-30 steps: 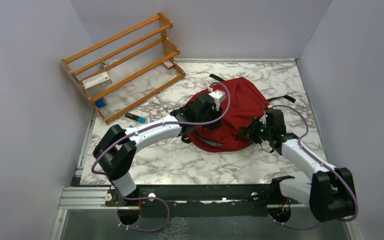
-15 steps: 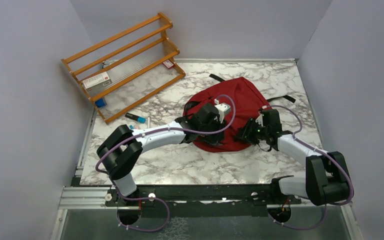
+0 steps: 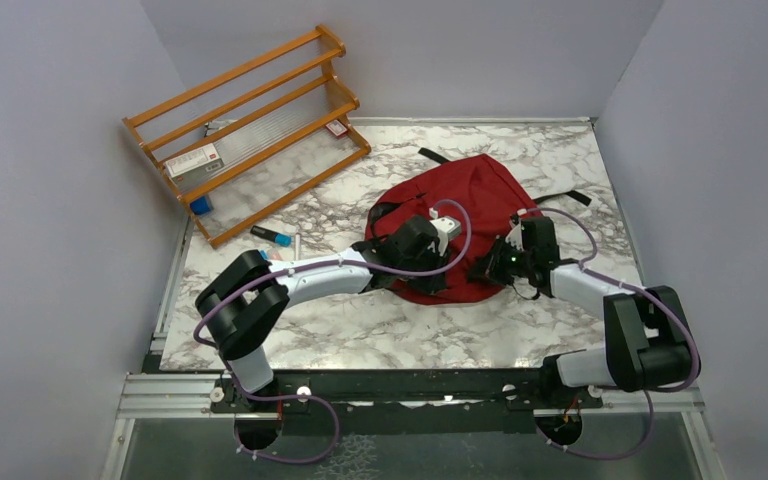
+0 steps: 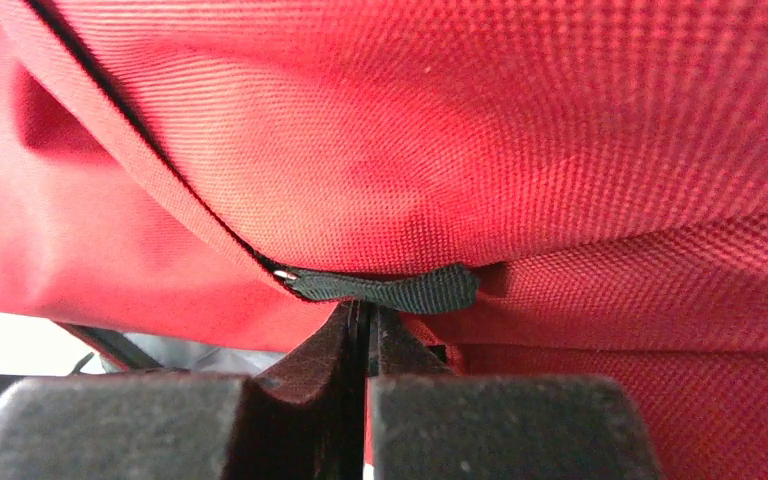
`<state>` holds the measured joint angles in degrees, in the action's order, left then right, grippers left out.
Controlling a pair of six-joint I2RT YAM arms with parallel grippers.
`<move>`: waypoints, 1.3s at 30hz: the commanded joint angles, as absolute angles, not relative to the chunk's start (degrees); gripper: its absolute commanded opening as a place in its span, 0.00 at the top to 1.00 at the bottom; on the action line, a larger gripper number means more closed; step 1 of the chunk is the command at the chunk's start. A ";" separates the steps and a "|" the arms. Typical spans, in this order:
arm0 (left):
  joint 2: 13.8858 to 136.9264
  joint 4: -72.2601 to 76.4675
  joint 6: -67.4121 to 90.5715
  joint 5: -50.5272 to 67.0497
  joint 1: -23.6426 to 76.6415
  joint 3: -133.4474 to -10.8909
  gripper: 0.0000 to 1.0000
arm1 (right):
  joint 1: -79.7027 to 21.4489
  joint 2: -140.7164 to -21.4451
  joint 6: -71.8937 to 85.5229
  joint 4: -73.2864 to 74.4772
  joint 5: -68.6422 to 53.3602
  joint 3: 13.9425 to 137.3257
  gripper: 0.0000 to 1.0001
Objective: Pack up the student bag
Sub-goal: Zip the student bag at the center of the board.
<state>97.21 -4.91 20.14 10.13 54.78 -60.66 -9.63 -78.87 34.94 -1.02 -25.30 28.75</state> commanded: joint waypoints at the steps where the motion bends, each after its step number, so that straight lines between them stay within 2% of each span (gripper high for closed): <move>1: 97.58 -2.89 20.18 11.22 54.93 -59.86 0.74 | -9.40 -74.47 32.11 -7.31 -28.77 27.25 0.98; 9: 96.02 -1.04 23.09 9.55 54.59 -59.00 0.74 | -9.40 -65.76 27.65 -12.69 -35.68 22.94 0.99; 14: 94.07 1.39 24.23 9.83 53.85 -58.39 0.61 | -9.40 -62.35 25.32 -14.85 -41.08 22.03 0.99; 23: 89.84 9.39 24.08 13.37 53.00 -54.71 0.48 | -9.40 -58.83 25.22 -19.34 -49.89 22.21 0.99; 28: 89.47 15.02 24.08 14.48 52.91 -53.69 0.38 | -9.40 -57.17 29.54 -20.46 -49.92 22.46 0.99; 35: 91.34 19.26 23.09 15.97 52.91 -54.74 0.37 | -9.40 -53.47 39.21 -7.60 -36.96 25.55 0.99; 39: 93.83 20.07 22.94 16.33 52.91 -56.60 0.37 | -9.40 -53.29 44.30 -4.92 -35.91 26.02 0.99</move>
<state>91.46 16.32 23.75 14.20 52.97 -54.39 -9.63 -54.13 37.06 -9.37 -39.62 23.99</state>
